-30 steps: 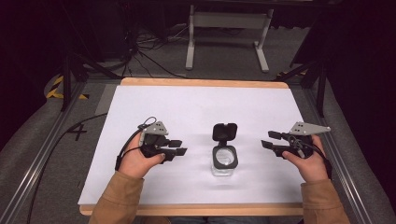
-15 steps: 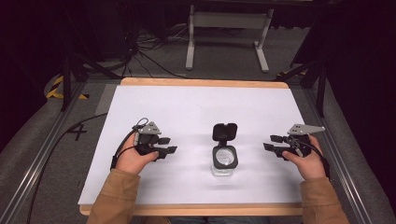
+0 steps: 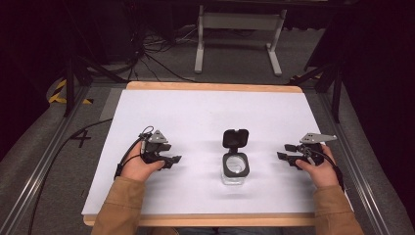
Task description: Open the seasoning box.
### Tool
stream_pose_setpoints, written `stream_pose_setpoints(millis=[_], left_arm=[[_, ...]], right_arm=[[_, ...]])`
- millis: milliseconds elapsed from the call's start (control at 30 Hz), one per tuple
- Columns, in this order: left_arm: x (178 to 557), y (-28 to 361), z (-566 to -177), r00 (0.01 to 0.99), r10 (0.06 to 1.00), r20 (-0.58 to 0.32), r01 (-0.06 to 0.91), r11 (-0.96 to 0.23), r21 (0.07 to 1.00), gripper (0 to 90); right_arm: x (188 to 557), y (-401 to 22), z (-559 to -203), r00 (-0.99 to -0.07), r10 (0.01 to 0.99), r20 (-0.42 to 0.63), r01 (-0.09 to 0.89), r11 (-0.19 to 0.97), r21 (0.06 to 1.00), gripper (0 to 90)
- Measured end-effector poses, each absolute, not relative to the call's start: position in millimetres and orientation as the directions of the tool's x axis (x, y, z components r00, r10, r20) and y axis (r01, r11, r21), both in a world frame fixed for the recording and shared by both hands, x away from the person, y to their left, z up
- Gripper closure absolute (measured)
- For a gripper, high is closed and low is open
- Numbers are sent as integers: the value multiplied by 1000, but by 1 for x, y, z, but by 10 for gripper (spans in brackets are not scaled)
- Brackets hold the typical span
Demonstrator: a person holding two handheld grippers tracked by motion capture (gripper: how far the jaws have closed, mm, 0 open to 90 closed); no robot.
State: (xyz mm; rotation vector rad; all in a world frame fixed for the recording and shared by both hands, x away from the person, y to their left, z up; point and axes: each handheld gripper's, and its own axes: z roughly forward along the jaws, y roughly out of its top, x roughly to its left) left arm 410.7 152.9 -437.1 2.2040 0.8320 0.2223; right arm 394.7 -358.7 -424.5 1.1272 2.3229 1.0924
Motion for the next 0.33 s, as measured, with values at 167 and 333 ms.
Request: stream_pose_setpoints(millis=[167,333], left_arm=[[413,153,-442,770,628,-111,508,-499,702,336],[413,153,-442,766,633,-115,509,-487,709,325]], right_arm=[[396,-357,-430,-616,788,21,523,388,759,457],[398,-355,-434,-606,796,-2,523,401,752,453]])
